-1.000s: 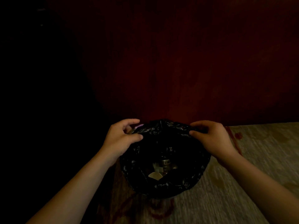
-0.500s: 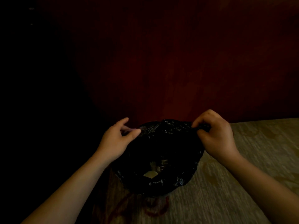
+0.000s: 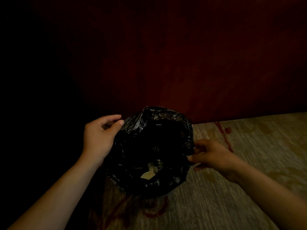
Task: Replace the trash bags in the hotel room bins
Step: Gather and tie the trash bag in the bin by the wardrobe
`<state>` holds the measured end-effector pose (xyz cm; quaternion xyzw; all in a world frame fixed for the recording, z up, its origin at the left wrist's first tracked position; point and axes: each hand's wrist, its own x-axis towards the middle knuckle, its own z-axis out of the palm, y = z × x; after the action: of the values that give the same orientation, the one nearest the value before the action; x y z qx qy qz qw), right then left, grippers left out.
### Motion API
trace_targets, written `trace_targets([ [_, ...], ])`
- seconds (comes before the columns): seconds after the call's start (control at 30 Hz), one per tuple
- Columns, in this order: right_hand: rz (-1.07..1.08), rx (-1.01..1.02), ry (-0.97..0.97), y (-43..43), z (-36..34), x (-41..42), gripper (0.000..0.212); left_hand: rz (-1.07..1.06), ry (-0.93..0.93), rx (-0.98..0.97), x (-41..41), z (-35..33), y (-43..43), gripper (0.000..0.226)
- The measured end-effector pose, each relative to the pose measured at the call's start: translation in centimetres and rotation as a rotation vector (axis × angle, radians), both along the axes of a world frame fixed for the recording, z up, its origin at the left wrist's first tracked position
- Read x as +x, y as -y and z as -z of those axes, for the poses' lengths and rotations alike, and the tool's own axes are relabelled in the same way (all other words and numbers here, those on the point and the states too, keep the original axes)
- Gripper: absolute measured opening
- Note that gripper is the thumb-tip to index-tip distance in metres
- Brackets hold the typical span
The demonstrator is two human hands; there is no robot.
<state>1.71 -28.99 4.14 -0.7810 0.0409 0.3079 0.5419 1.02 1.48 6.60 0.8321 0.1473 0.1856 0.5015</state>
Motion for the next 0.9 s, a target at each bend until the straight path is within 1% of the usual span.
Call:
trace_targets([
  [0.13, 0.016, -0.055, 0.072, -0.1, -0.2, 0.4, 0.013, 0.093, -0.195, -0.042, 0.4, 0.2, -0.2, 0.020],
  [0.17, 0.018, -0.031, 0.079, 0.0, -0.5, 0.4, 0.007, 0.094, -0.213, -0.051, 0.4, 0.3, -0.4, 0.020],
  [0.2, 0.018, 0.006, 0.090, 0.2, -0.9, 0.4, 0.007, 0.084, -0.208, -0.055, 0.4, 0.4, -0.5, 0.017],
  [0.3, 0.050, 0.118, 0.130, 0.6, -2.5, 0.3, 0.012, 0.025, -0.102, -0.094, 0.5, 0.4, -0.6, 0.009],
  [0.37, 0.104, 0.113, 0.196, 0.7, -3.3, 0.6, 0.014, -0.009, -0.026, -0.125, 0.6, 0.3, -0.4, 0.007],
  [0.43, 0.199, 0.073, 0.280, 0.9, -3.5, 1.1, 0.021, -0.026, 0.030, -0.152, 0.7, 0.3, -0.2, 0.005],
  [0.5, 0.263, 0.106, 0.309, 1.0, -3.7, 1.4, 0.026, -0.036, 0.059, -0.148, 0.6, 0.2, -0.1, 0.008],
  [0.57, 0.245, 0.219, 0.259, 1.0, -4.0, 1.2, 0.032, -0.041, 0.069, -0.120, 0.6, 0.1, 0.1, 0.008],
  [0.63, 0.167, 0.357, 0.188, 1.1, -4.3, 0.7, 0.039, -0.055, 0.079, -0.089, 0.5, -0.1, 0.3, 0.007],
  [0.67, 0.122, 0.391, 0.158, 1.1, -4.5, 0.5, 0.044, -0.059, 0.088, -0.069, 0.4, -0.1, 0.3, 0.008],
  [0.7, 0.090, 0.383, 0.141, 1.1, -4.6, 0.2, 0.051, -0.061, 0.099, -0.045, 0.3, -0.2, 0.2, 0.008],
  [0.77, 0.092, 0.250, 0.185, 0.9, -4.7, -0.2, 0.054, -0.070, 0.122, -0.010, 0.3, -0.3, 0.2, 0.009],
  [0.83, 0.134, -0.003, 0.360, 0.6, -4.7, -0.2, 0.045, -0.095, 0.137, -0.017, 0.3, -0.5, 0.3, 0.010],
  [0.9, 0.125, -0.257, 0.568, 0.7, -5.2, 0.0, 0.039, -0.130, 0.165, -0.023, 0.3, -0.9, 0.4, 0.011],
])
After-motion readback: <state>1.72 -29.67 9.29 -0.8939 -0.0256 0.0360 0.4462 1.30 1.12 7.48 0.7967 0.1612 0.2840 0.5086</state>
